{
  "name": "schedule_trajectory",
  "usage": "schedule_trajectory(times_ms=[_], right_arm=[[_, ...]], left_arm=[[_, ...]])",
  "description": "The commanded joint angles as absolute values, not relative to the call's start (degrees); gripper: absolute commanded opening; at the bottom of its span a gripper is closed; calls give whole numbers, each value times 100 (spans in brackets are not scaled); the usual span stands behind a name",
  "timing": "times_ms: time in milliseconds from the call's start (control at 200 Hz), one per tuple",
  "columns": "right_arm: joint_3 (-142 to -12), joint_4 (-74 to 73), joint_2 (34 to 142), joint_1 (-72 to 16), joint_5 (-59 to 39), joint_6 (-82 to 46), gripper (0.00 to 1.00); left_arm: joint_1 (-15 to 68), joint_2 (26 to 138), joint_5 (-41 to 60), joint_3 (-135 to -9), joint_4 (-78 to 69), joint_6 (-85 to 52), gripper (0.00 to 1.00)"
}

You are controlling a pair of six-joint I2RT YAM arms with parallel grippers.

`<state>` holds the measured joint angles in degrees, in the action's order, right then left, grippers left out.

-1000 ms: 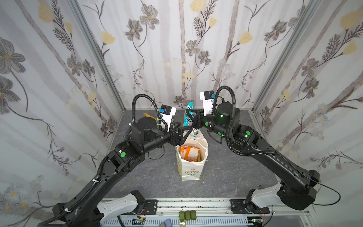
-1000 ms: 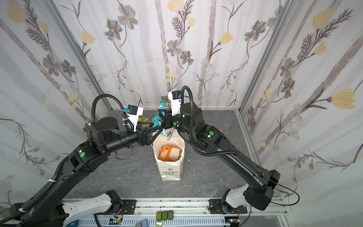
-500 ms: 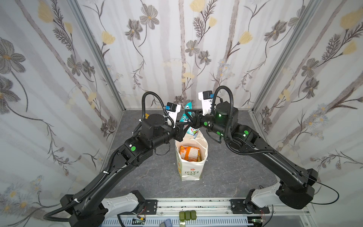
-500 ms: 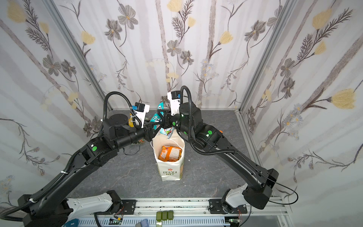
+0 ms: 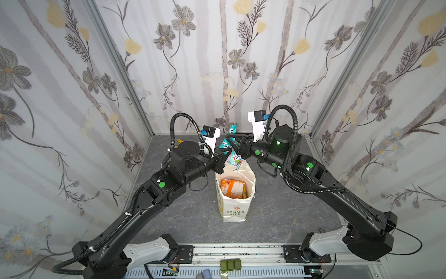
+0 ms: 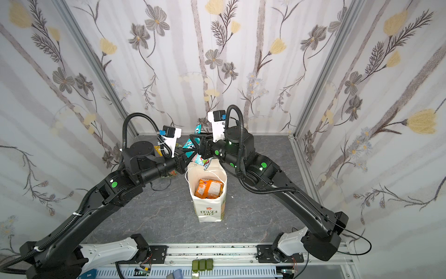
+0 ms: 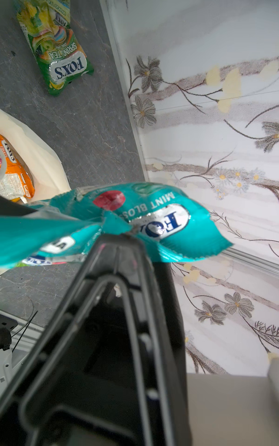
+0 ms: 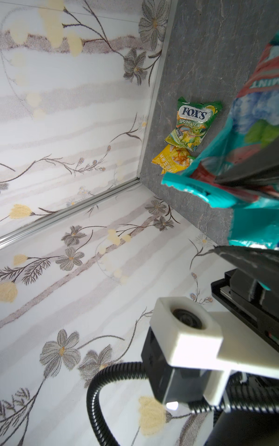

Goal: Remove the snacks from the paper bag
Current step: 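Pull the teal packet away with the left gripper while the right gripper releases and withdraws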

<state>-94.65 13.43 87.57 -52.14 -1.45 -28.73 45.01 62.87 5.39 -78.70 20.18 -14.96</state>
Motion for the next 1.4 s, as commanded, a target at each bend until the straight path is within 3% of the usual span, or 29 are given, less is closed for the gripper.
schedule_trajectory(times_ms=[0, 440, 744, 989, 1394], right_arm=[[-9397, 963, 8596, -5222, -182, -2942, 49], [-8227, 174, 7347, -5203, 89, -2689, 80], [-6723, -862, 6310, -5178, 454, -2852, 99], [-6181, -794, 6001, -5143, 537, -3012, 99], [-5681, -640, 5698, -5116, 763, -3261, 100]], left_arm=[[4485, 6176, 477, -7857, 1472, -1256, 0], [4375, 5680, -113, -7753, 1234, -897, 0], [3602, 5310, -222, -7417, 1202, -1108, 0], [2386, 5128, 308, -6955, 1115, -1779, 0], [622, 5691, 2111, -5434, -214, -3735, 0]])
